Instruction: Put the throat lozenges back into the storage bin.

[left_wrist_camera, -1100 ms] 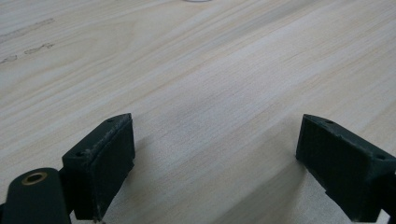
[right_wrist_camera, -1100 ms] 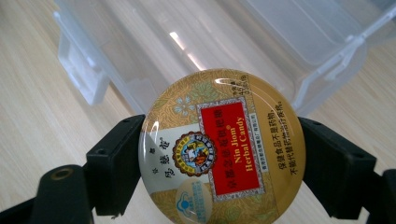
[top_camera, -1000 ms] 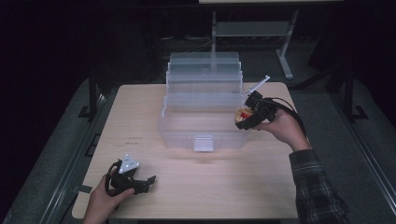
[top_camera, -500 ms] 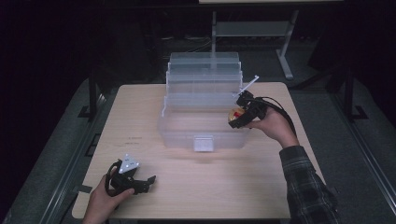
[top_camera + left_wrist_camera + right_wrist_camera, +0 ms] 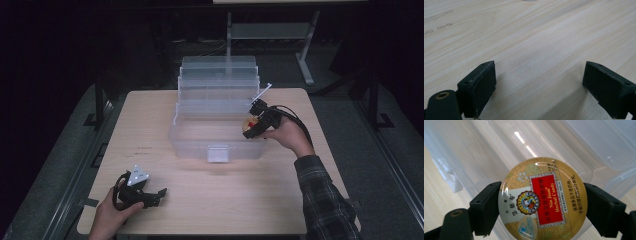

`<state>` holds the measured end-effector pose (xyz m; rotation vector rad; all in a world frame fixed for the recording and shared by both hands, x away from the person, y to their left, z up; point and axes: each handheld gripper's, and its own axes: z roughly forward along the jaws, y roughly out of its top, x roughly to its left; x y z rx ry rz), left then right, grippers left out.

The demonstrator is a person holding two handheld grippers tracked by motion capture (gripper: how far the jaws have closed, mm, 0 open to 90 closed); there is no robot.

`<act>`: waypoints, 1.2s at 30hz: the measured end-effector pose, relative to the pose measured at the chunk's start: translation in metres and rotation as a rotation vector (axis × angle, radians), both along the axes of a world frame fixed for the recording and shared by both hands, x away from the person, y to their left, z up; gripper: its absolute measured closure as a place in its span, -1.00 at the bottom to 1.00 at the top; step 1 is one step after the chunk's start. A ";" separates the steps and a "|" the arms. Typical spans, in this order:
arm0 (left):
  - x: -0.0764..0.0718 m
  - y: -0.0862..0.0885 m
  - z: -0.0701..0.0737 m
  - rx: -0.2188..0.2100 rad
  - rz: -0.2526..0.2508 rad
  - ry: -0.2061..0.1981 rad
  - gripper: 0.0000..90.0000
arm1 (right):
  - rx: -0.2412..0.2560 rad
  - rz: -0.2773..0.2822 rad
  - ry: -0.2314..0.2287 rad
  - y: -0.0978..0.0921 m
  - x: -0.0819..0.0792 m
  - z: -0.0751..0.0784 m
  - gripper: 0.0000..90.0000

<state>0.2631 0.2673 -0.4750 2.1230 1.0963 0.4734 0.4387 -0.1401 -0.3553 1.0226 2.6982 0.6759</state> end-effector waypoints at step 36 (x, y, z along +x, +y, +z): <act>0.000 0.000 0.000 -0.001 0.001 0.000 -0.76 | 0.037 -0.056 -0.076 -0.050 -0.052 0.002 -0.98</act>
